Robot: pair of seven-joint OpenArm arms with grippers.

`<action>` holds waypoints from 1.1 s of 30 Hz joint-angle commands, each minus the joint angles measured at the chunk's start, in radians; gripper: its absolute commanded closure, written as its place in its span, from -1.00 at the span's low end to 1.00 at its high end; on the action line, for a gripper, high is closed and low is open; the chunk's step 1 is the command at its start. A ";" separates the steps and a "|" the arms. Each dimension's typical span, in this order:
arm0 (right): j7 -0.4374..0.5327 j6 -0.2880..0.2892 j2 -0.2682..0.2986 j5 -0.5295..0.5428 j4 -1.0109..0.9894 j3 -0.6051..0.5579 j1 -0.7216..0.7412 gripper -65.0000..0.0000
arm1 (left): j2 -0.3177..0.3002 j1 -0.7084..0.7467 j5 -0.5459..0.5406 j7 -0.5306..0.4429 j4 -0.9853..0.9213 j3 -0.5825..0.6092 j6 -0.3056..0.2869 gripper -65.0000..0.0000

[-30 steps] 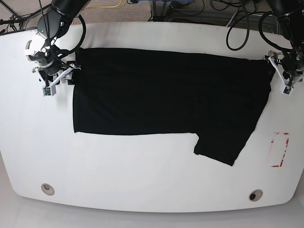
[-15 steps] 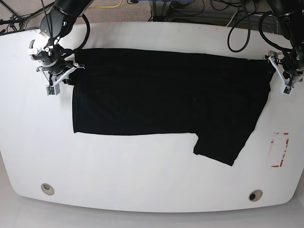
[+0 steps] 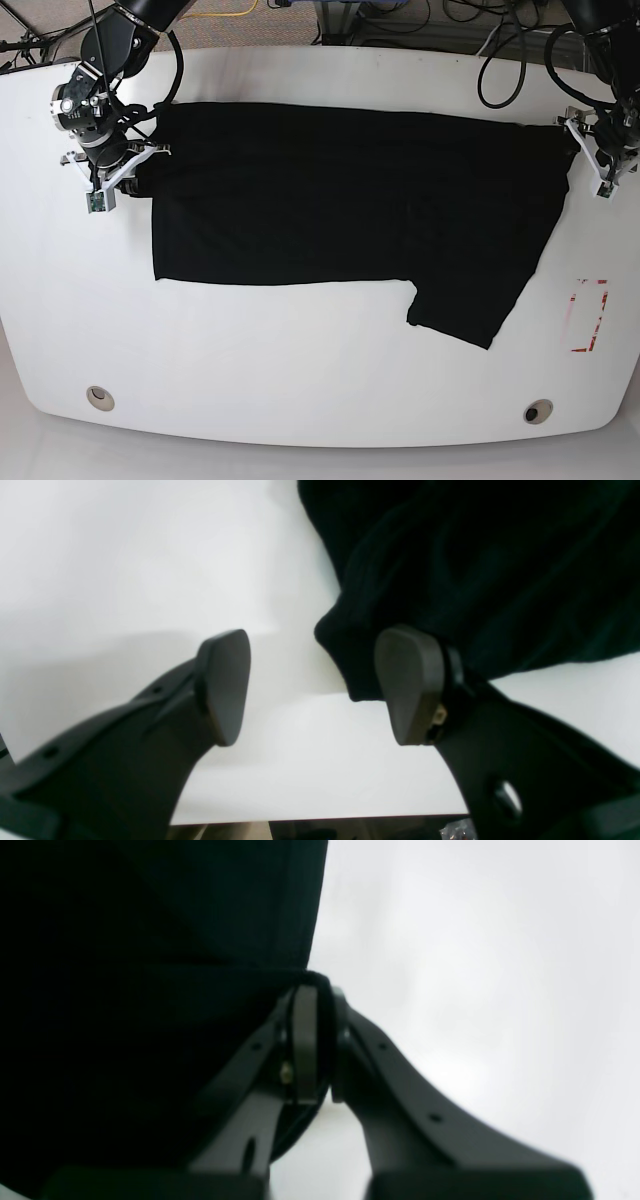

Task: Fold the T-shirt properly
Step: 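Reposition the right gripper at the shirt's corner beside the edge, then move the right gripper down along the shirt's side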

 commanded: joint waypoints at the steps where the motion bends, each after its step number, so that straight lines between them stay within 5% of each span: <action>1: 0.022 0.001 0.015 0.014 0.015 0.004 0.026 0.91 | -0.021 -0.003 -0.002 -0.011 0.017 -0.006 -0.001 -0.18; 20: 0.029 0.001 0.023 0.006 -0.146 0.001 0.138 0.86 | -0.023 0.012 -0.002 -0.012 0.019 -0.004 -0.001 -0.18; 30: 0.029 0.001 0.069 0.005 -0.224 0.006 0.180 -0.18 | -0.026 0.005 -0.005 -0.012 0.020 -0.006 -0.001 -0.19; 33: 0.024 0.001 0.083 0.011 -0.175 0.006 0.180 -0.32 | -0.027 -0.008 -0.009 -0.011 0.045 -0.008 -0.001 -0.20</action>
